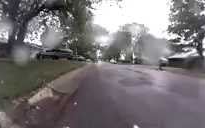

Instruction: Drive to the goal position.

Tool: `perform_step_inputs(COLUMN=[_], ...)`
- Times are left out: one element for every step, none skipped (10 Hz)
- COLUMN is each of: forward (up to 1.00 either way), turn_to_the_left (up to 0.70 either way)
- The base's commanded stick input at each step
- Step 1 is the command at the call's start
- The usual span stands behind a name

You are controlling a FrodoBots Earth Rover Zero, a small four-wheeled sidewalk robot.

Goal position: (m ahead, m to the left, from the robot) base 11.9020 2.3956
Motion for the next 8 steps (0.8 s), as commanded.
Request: perform_step_inputs(forward=[0.50,0.50,0.50,0.50,0.50,0.50,0.50,0.50], turn_to_the_left=[-0.01,-0.01,-0.01,-0.01,-0.01,-0.01,-0.46,-0.51])
